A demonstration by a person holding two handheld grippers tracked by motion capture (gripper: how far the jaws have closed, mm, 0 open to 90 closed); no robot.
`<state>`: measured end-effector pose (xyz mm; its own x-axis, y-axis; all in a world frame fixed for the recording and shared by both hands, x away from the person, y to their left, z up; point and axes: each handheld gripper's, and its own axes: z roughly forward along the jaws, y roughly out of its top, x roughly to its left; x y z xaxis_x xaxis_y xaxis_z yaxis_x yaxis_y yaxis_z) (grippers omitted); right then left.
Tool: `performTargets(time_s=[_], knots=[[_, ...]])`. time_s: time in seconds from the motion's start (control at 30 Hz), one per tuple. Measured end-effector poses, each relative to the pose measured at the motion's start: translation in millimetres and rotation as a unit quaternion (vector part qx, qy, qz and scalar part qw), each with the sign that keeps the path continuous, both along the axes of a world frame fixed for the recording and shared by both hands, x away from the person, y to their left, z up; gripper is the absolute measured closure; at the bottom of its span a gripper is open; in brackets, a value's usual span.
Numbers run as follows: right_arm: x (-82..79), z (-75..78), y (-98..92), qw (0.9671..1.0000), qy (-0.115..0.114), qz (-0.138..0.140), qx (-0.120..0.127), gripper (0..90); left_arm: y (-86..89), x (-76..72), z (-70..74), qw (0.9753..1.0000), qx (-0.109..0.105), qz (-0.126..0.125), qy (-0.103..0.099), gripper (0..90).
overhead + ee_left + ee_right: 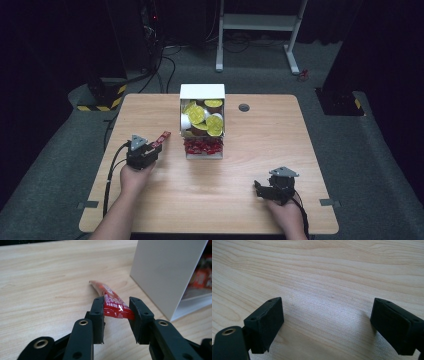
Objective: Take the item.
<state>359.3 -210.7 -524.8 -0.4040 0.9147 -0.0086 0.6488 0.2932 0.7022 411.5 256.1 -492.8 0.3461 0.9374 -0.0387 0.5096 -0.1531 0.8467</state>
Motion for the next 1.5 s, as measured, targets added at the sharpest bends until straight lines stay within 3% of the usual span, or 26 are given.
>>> performTargets(time_s=[0.4,0.67,0.73,0.87,0.93,1.5], knots=[[0.0,0.0,0.0,1.0,0.0,0.0,0.0,11.2,-2.5,0.0,-14.6,0.9995,0.012,0.004,0.03,66.0],[0.0,0.0,0.0,1.0,0.0,0.0,0.0,11.2,-3.6,1.4,-18.5,0.9991,0.018,0.007,0.037,65.9],[0.0,0.0,0.0,1.0,0.0,0.0,0.0,11.2,-3.1,1.6,-18.4,0.9991,0.021,0.005,0.037,65.7],[0.0,0.0,0.0,1.0,0.0,0.0,0.0,11.2,-1.1,1.2,-13.8,0.9996,0.0,0.012,0.025,48.2],[0.0,0.0,0.0,1.0,0.0,0.0,0.0,11.2,-1.1,-0.2,-9.8,0.9997,0.008,0.012,0.019,43.7],[0.0,0.0,0.0,1.0,0.0,0.0,0.0,11.2,1.3,-8.9,-2.1,0.9999,0.003,0.003,0.015,40.5]])
